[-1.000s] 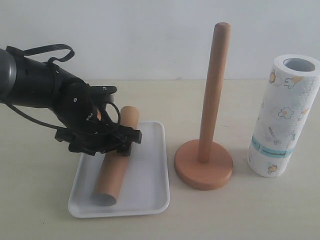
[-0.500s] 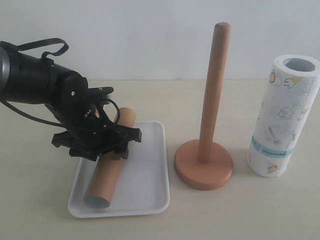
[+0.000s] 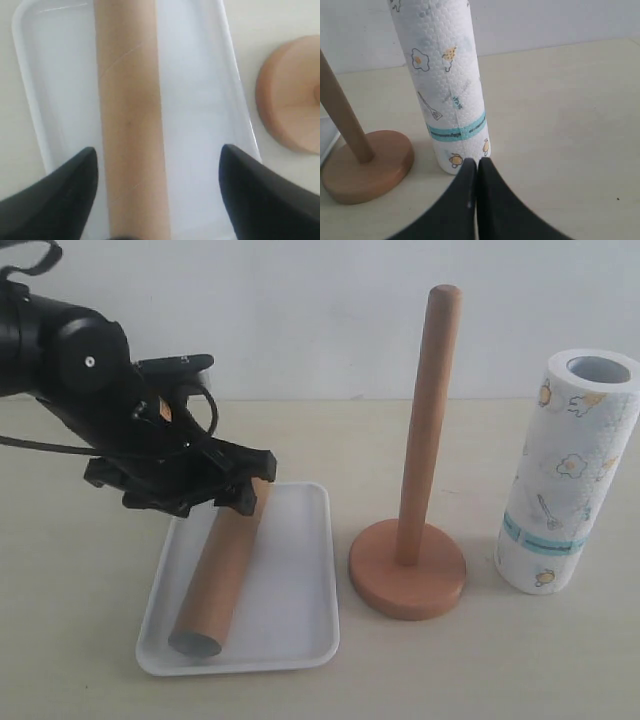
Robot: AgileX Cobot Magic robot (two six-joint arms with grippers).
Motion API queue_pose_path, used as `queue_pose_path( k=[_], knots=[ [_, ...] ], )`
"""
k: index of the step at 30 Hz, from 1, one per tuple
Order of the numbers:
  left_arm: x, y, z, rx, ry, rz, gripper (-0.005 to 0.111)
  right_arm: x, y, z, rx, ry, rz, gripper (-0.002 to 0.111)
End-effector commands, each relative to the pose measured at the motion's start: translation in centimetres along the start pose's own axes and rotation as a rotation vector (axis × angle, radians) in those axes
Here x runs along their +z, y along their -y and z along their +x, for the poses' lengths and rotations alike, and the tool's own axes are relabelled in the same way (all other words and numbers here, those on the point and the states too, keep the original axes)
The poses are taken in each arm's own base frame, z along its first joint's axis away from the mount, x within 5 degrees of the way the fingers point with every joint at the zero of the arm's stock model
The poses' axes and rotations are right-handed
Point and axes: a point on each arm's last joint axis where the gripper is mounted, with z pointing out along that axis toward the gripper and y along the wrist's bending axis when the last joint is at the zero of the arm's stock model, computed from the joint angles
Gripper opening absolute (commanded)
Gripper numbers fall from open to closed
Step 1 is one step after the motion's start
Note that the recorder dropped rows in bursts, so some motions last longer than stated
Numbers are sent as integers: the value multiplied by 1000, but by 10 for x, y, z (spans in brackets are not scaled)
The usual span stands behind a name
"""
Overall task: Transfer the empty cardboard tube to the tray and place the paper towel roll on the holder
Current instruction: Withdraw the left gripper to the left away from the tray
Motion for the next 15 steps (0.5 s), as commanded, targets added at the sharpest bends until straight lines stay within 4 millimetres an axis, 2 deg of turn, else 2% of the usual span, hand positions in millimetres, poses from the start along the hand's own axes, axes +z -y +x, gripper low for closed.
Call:
queue_pose_path(
  k=[1, 3, 7, 8, 9, 15],
  knots=[
    [-23, -4, 10, 101, -19, -3, 60, 0, 0, -1, -2, 15, 1, 0],
    [-31, -7, 19, 101, 7, 5, 49, 0, 0, -1, -2, 15, 1, 0],
    [-43, -19, 48, 99, 7, 9, 18, 0, 0, -1, -2, 15, 1, 0],
    [-49, -22, 57, 102, 44, 23, 8, 0, 0, -1, -2, 15, 1, 0],
    [-52, -24, 62, 96, 75, 37, 4, 0, 0, -1, -2, 15, 1, 0],
    [-74, -36, 92, 45, 357, 147, 4, 0, 0, -1, -2, 15, 1, 0]
  ],
)
